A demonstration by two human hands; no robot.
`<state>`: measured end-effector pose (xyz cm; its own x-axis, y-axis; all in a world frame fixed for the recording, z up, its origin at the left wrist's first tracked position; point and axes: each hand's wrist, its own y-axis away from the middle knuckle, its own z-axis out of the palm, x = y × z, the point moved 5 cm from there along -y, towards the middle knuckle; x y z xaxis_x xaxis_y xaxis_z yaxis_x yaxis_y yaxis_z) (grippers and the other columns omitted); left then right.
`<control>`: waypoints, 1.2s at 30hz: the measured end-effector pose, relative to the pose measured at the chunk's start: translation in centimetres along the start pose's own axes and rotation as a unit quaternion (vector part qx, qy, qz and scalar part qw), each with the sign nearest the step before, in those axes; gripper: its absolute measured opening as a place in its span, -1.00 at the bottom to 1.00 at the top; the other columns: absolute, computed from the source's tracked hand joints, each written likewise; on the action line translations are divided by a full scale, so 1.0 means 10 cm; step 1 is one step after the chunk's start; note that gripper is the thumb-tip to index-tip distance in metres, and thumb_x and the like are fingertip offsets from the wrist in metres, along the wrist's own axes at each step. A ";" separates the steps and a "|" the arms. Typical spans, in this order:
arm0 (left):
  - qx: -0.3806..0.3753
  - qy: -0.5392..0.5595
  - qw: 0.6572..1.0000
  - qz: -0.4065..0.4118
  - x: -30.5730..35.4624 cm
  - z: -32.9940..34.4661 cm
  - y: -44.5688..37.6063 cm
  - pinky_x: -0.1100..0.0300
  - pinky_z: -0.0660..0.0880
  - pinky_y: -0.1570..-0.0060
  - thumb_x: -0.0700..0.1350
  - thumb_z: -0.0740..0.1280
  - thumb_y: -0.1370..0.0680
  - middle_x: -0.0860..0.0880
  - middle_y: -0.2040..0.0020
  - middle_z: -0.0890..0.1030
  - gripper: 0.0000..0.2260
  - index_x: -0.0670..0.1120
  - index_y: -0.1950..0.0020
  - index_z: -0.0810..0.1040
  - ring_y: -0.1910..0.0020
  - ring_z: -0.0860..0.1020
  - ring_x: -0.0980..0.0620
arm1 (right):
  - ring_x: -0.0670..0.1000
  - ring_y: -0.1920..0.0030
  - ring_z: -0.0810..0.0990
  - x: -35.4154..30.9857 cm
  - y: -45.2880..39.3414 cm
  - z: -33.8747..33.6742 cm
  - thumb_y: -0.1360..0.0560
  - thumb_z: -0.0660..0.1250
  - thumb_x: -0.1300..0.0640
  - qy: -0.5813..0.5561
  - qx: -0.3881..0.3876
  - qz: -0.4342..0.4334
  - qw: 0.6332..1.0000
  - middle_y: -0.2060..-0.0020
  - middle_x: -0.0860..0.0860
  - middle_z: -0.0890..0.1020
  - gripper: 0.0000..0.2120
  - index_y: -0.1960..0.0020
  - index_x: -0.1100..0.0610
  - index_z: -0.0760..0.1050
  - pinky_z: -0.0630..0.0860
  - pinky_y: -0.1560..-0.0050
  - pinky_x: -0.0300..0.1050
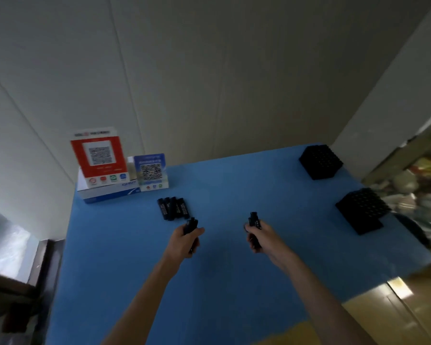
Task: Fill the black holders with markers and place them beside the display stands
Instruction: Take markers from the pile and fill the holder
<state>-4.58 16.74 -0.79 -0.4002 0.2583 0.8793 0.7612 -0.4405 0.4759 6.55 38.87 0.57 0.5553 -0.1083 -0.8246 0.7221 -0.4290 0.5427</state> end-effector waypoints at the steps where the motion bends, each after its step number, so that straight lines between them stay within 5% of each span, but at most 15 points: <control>1: -0.009 -0.005 1.000 0.004 0.03 0.15 0.02 0.21 0.31 0.49 -0.09 0.40 -0.57 -0.05 0.40 0.51 -0.81 -0.13 0.12 0.45 0.48 0.41 0.05 | -0.02 0.38 0.52 0.04 0.05 -0.14 -0.61 0.28 0.11 -0.008 0.007 -0.004 1.000 0.29 0.06 0.56 -0.86 -0.10 0.18 0.47 0.45 0.40 -0.16; 11: -0.026 -0.050 0.998 0.032 0.12 1.78 0.43 0.22 0.27 0.50 -0.10 0.40 -0.56 -0.04 0.41 0.46 -0.82 -0.11 0.16 0.46 0.51 0.35 0.07 | 0.02 0.25 0.55 0.78 0.61 -1.88 -0.65 0.23 0.13 -0.065 0.075 -0.034 0.994 0.17 0.12 0.60 -0.87 -0.14 0.17 0.44 0.43 0.33 -0.17; 21: -0.031 -0.051 0.997 0.048 0.07 3.40 1.00 0.20 0.25 0.48 -0.12 0.40 -0.57 -0.07 0.44 0.48 -0.78 -0.17 0.21 0.47 0.53 0.38 0.06 | -0.02 0.25 0.57 1.15 1.23 -3.38 -0.64 0.25 0.19 -0.048 0.053 -0.072 0.995 0.16 0.12 0.59 -0.89 -0.12 0.22 0.45 0.43 0.32 -0.17; 36: -0.029 -0.019 0.998 0.047 0.30 4.64 0.67 0.21 0.21 0.52 -0.14 0.46 -0.52 0.00 0.43 0.35 -0.82 -0.13 0.10 0.46 0.52 0.27 0.09 | -0.06 0.26 0.56 1.00 0.77 -4.20 -0.64 0.22 0.23 -0.065 0.002 -0.092 0.994 0.20 0.07 0.61 -0.88 -0.15 0.21 0.48 0.42 0.34 -0.24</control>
<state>22.96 54.52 4.11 -0.3084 0.2454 0.9190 0.7636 -0.5122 0.3931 35.01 72.17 3.20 0.3557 -0.1434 -0.9236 0.8042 -0.4565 0.3806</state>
